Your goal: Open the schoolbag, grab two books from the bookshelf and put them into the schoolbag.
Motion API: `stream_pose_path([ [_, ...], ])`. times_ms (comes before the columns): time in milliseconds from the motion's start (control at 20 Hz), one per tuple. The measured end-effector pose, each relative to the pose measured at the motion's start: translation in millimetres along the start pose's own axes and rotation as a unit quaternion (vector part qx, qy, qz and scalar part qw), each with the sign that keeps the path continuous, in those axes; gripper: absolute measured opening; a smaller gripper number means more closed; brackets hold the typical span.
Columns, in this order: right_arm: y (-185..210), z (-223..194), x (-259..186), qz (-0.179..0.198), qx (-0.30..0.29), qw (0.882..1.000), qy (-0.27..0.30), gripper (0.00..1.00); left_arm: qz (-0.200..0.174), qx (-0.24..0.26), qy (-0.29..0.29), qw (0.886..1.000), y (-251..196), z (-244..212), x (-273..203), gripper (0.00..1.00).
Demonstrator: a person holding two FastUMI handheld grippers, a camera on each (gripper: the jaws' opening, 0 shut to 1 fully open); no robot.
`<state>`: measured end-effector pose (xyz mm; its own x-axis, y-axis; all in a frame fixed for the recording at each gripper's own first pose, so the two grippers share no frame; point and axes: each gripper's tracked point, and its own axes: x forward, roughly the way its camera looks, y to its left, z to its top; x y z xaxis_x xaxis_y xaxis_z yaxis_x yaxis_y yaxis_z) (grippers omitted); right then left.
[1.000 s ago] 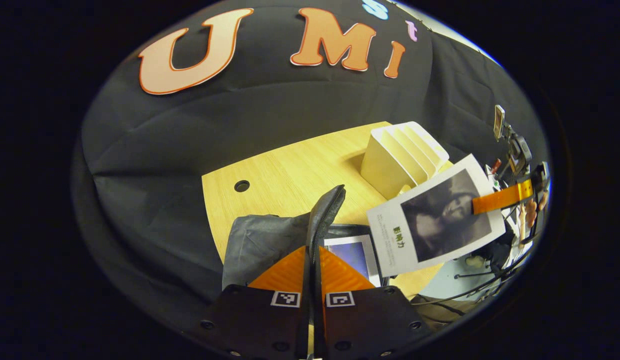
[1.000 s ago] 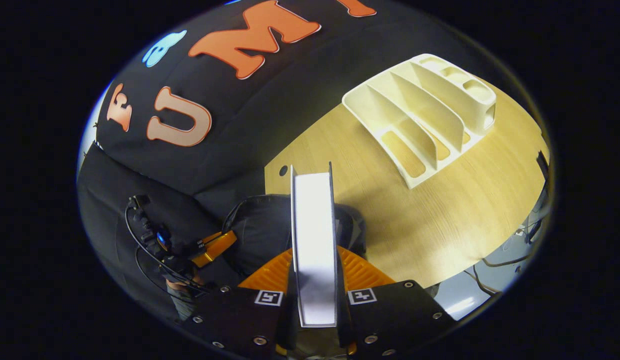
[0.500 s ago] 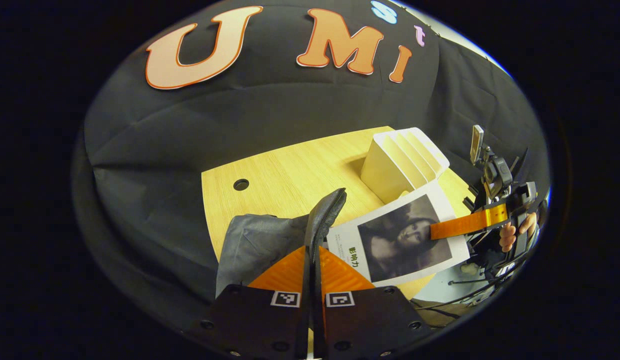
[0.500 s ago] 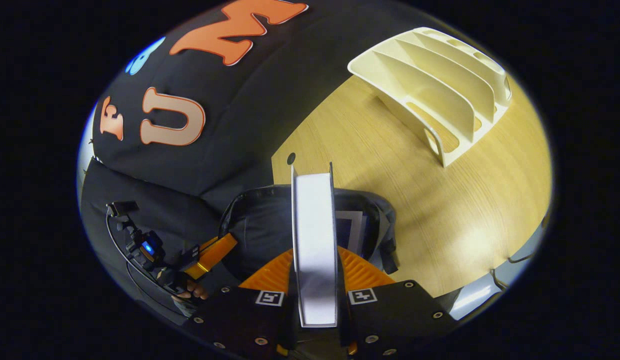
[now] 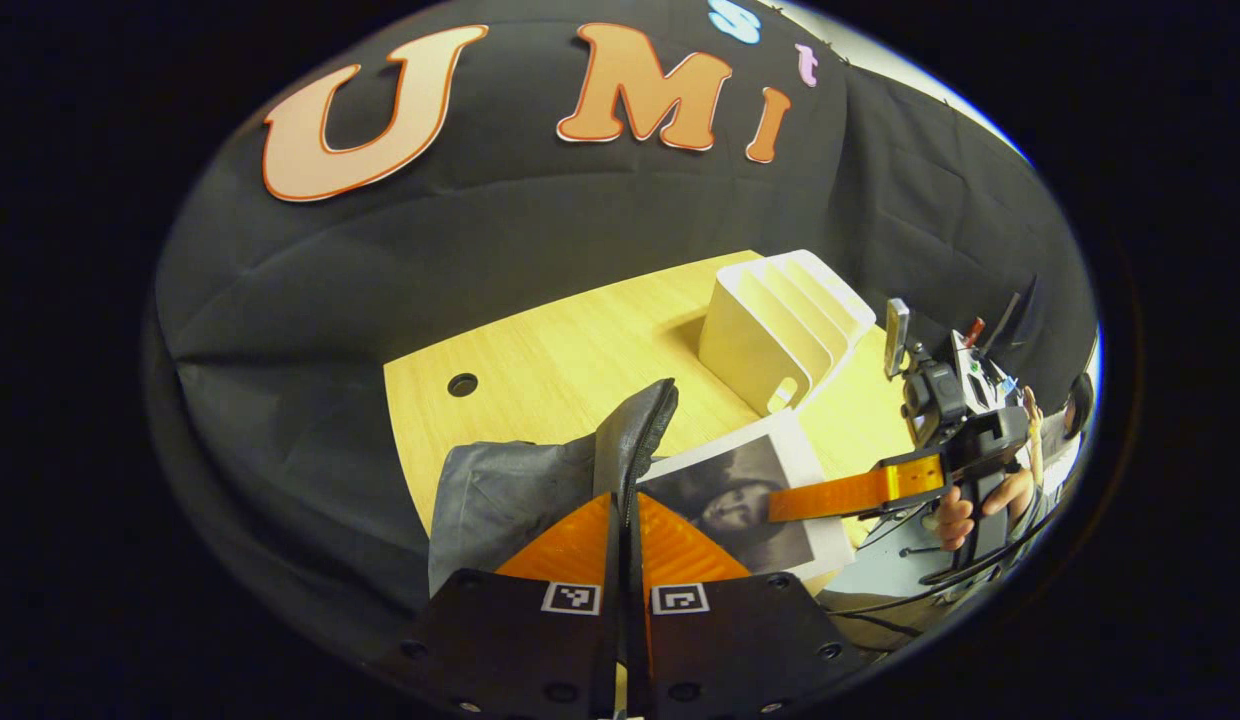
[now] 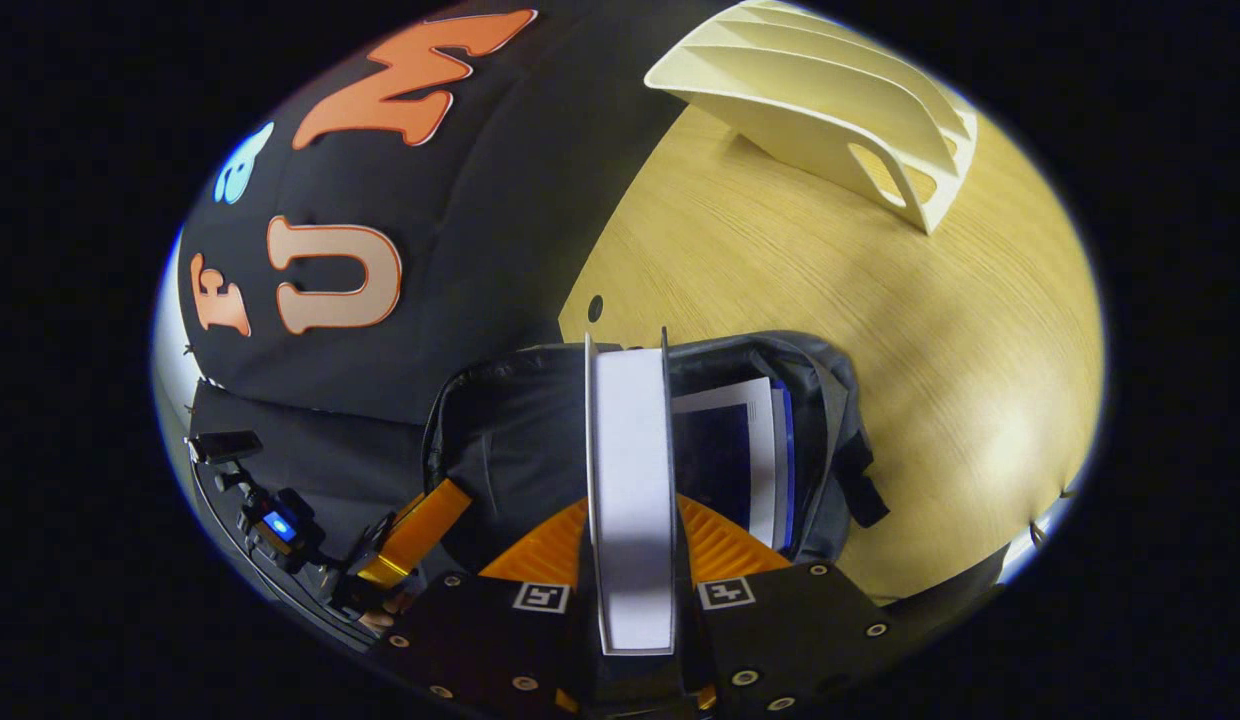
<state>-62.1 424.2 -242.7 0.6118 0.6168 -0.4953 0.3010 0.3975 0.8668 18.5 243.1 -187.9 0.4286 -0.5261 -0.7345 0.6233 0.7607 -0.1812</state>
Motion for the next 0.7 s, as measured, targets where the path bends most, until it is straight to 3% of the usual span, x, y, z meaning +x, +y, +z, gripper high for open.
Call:
stream_pose_path([
  [700, 1.4, -2.2, 51.6, 0.076, 0.019, 0.994, -0.076, 0.31, -0.030, 0.031, 0.013, 0.999, -46.1, 2.2, 8.1, 0.06],
])
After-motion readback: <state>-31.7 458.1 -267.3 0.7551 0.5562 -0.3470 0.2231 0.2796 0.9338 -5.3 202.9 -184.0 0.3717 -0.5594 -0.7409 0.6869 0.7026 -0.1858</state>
